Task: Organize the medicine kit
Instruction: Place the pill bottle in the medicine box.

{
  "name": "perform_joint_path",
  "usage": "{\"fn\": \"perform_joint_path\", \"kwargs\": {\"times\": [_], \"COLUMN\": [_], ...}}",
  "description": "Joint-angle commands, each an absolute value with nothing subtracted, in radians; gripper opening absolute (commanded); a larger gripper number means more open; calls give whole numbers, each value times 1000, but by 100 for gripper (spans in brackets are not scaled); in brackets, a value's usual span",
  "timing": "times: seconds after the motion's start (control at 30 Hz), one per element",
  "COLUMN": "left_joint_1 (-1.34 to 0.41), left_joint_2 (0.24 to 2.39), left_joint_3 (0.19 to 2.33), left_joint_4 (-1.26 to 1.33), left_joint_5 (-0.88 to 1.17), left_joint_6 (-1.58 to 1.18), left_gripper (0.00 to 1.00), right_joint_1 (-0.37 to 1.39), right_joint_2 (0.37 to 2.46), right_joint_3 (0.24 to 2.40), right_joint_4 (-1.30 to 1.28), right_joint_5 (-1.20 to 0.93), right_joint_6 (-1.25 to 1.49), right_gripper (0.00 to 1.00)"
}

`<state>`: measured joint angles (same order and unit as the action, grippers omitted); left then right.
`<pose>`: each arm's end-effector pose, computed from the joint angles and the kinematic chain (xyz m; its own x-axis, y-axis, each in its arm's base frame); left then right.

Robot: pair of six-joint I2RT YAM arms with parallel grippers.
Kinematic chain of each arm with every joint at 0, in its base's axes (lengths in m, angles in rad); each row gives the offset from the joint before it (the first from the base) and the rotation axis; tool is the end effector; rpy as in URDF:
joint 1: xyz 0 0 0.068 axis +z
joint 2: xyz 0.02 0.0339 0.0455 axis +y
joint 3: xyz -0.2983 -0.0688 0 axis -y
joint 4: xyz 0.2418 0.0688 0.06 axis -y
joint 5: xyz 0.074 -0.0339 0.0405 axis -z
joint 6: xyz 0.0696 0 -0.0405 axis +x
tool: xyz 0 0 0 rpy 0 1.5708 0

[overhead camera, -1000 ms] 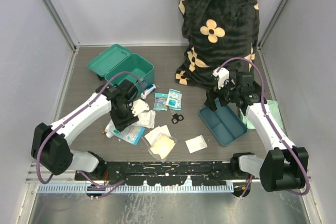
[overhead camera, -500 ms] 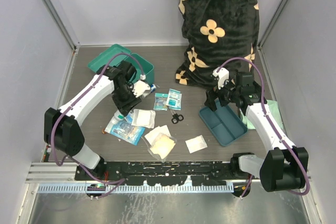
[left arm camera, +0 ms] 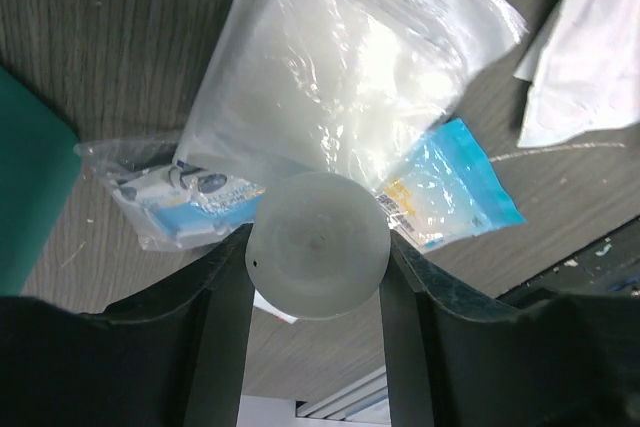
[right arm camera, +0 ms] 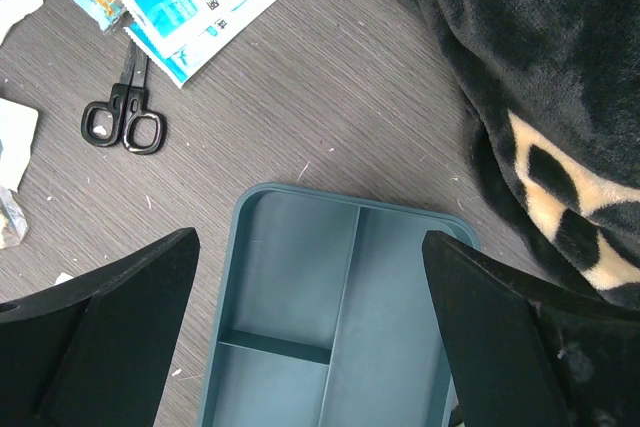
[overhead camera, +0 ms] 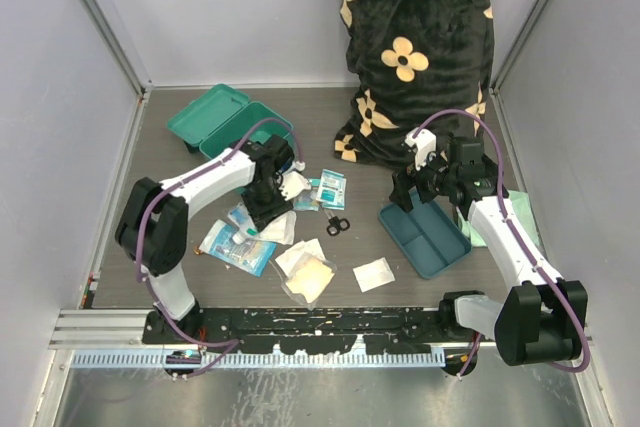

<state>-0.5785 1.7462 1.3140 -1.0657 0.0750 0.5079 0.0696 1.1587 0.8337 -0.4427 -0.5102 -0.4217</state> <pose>0.2711 -0.1833 0.2174 -0.4623 0.8811 -0.1000 0.8865 0.4617 -0.0299 0.2428 0.0510 0.2729 -0.4638 -0.3904 -0.7953 -0.6588 0.7522 0.0149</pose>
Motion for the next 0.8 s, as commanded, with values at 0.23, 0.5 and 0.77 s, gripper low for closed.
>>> {"fn": "perform_joint_path", "kwargs": {"times": [0.23,0.5,0.77], "left_joint_1": [-588,-588,-579], "left_joint_2": [1758,1718,1695], "left_joint_3": [1266,1189,1173], "left_joint_4": [-925,-889,-868], "left_joint_5": [13,49,40], "left_joint_6": [469,458,448], "left_gripper": [55,67,53], "right_joint_1": [67,67,67], "right_joint_2": [1158,1164,1167], "right_joint_3": [843,842,843], "right_joint_4": [-425,-425,-427], "right_joint_5": [-520,-518,-520], "right_joint_6": [-439,-440,-441], "right_gripper": [100,100,100]}}
